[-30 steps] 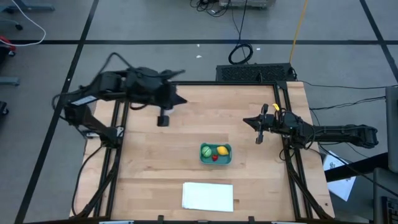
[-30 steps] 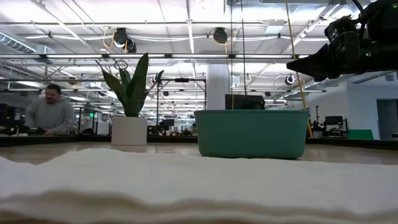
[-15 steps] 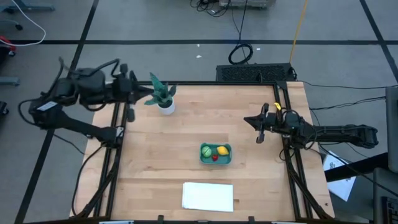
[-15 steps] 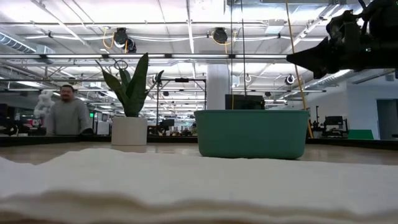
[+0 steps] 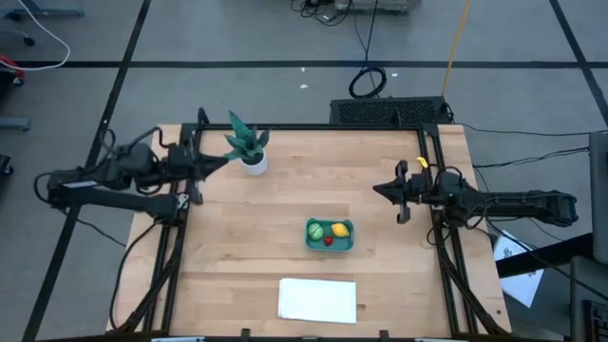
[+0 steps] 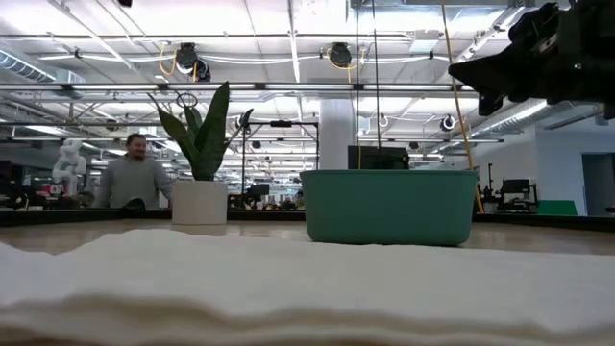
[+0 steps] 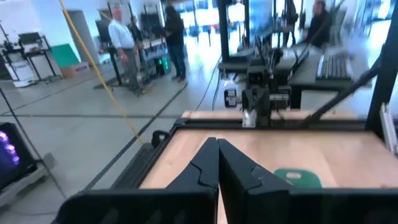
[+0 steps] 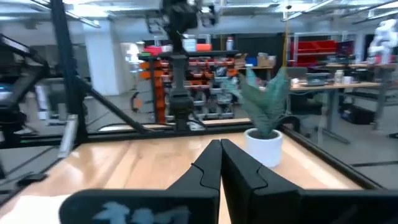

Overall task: Pick and placing Produce into tupperware
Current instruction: Return to Home Position

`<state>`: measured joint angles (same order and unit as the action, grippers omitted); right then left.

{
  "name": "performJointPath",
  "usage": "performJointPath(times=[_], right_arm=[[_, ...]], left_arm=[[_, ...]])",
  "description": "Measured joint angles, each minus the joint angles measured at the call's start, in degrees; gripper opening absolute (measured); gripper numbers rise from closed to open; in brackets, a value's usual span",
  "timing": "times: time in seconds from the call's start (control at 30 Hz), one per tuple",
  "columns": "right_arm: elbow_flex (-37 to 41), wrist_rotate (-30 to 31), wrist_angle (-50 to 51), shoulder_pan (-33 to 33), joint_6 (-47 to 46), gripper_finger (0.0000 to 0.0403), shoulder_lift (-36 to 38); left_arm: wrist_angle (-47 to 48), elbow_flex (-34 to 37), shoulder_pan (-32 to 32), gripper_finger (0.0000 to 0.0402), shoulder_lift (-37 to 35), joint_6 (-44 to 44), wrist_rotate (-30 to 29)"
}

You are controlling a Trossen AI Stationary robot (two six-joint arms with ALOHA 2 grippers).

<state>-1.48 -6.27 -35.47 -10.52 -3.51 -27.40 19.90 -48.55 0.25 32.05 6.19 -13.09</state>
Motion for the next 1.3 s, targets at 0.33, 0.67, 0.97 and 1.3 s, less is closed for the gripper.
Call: performJointPath(times=[0.33,0.67,0.97,1.3], right_arm=[[0.0,-4.7,-2.0,0.0,-1.9,0.0000,0.9],[0.0,-4.4,-2.2,-1.9,-1.4,0.0000,1.9],[0.0,-9.0,-2.5,-5.3,-3.0,0.0000,1.9],[0.0,-8.8,-1.4,-5.2,-3.4,0.0000,1.8]], left_arm=[[-16.3,22.7,0.0,0.0000,-14.9,-1.1,-0.2],[-21.5,34.7,1.9,0.0000,-26.2,0.8,-2.0],[-16.7,37.1,5.0,0.0000,-31.9,0.8,0.7],[-10.8,37.2,5.3,0.0000,-31.8,0.7,2.7]])
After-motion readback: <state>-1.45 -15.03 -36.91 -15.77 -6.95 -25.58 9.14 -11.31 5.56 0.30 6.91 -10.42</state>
